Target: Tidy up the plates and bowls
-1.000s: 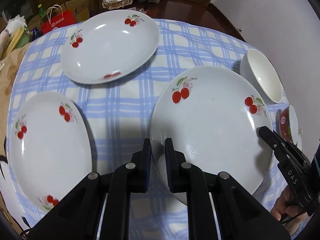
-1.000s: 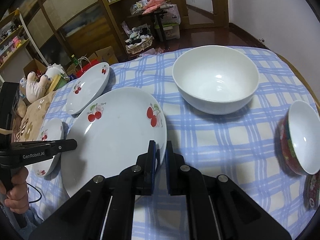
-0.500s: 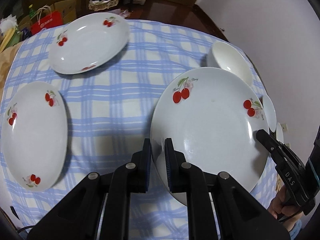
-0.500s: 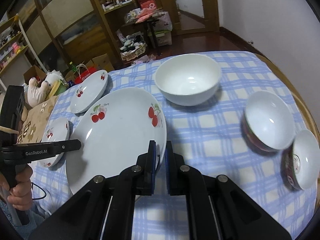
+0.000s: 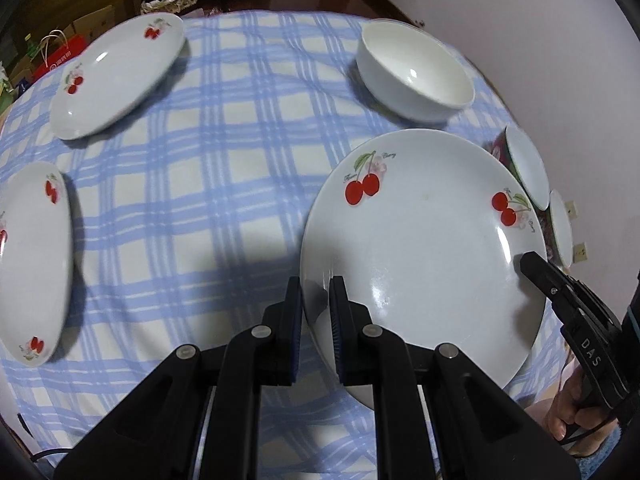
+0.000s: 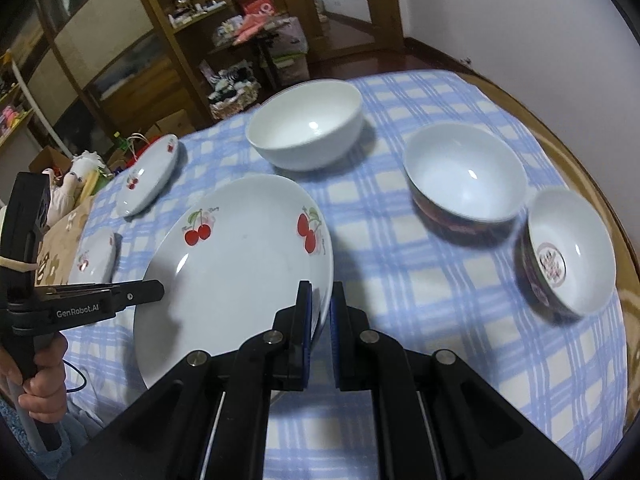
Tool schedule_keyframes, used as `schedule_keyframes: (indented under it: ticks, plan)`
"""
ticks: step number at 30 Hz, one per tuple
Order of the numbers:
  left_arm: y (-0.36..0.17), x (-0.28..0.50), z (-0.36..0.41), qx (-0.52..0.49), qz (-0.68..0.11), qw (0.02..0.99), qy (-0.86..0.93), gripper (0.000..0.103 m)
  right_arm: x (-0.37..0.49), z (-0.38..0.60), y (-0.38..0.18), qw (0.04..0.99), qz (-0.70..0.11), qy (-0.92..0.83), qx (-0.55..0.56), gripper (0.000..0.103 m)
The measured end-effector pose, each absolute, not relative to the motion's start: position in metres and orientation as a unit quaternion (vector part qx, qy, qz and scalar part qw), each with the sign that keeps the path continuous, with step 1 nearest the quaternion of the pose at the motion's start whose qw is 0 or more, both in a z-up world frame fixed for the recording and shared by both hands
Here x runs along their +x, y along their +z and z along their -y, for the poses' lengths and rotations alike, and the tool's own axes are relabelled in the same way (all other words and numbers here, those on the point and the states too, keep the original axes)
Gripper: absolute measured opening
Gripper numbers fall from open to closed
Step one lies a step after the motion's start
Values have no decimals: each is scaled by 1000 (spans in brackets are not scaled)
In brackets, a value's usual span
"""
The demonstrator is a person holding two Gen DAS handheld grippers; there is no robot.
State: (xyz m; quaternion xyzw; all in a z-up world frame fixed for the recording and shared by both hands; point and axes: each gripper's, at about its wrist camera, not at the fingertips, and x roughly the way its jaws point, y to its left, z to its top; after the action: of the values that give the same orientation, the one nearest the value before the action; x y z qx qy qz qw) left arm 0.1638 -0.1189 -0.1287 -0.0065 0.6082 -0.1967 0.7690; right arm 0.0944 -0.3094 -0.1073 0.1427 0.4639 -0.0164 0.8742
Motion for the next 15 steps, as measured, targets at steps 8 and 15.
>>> schedule_keyframes:
  ticks: [8,15]
  plan:
    - [-160,163,135,19,-638,744,-199,13,84,318,-145,849,-505,-25,153,9]
    - [-166,163,135,22,-637,743,-205,13,84,317,-146,850,-504,-28,149,9]
